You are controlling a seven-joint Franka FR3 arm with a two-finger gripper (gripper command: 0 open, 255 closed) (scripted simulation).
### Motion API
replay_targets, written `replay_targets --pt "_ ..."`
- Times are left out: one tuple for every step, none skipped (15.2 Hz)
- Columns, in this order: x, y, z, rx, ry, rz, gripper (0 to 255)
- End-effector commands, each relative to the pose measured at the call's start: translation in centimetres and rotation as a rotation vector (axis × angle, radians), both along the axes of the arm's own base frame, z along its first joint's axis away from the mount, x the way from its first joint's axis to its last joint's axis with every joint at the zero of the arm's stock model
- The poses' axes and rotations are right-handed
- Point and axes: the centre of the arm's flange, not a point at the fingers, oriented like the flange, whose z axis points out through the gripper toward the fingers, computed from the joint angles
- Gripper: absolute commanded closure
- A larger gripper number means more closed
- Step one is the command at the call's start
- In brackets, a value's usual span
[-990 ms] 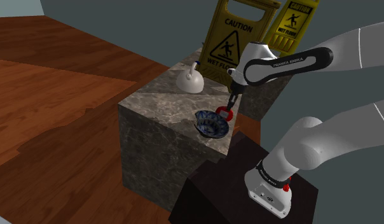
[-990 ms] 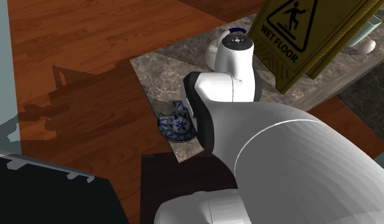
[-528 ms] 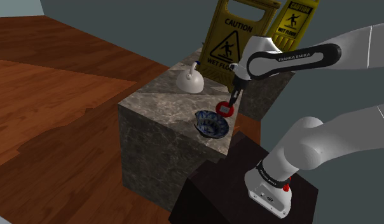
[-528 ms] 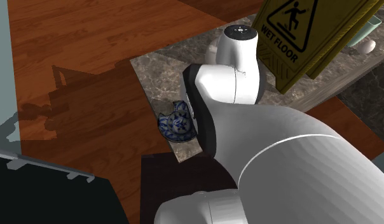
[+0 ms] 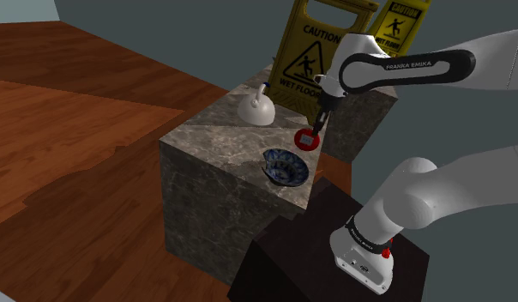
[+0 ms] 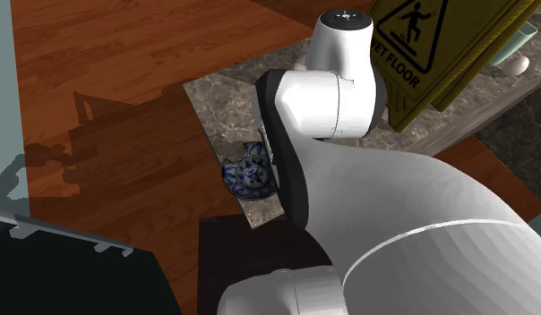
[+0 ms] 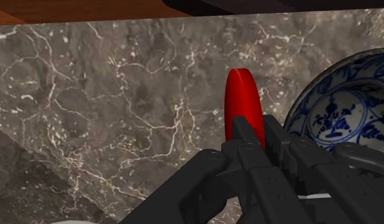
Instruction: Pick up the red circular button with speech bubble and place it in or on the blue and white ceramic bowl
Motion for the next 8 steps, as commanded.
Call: replay_targets --pt "-0.1 0.0 1.2 0.0 0.0 0.0 255" --pt "-0.1 0.0 1.8 0.0 0.0 0.0 255" --pt "-0.1 0.0 2.3 0.0 0.0 0.0 255" --pt "-0.1 0.0 2.8 0.0 0.0 0.0 255" --pt "-0.1 0.0 3.3 0.0 0.0 0.0 255" --pt "-0.1 0.0 3.9 0.0 0.0 0.0 255" --pt "-0.1 0.0 4.4 0.0 0.0 0.0 255" --pt "-0.1 0.0 4.9 0.0 0.0 0.0 255"
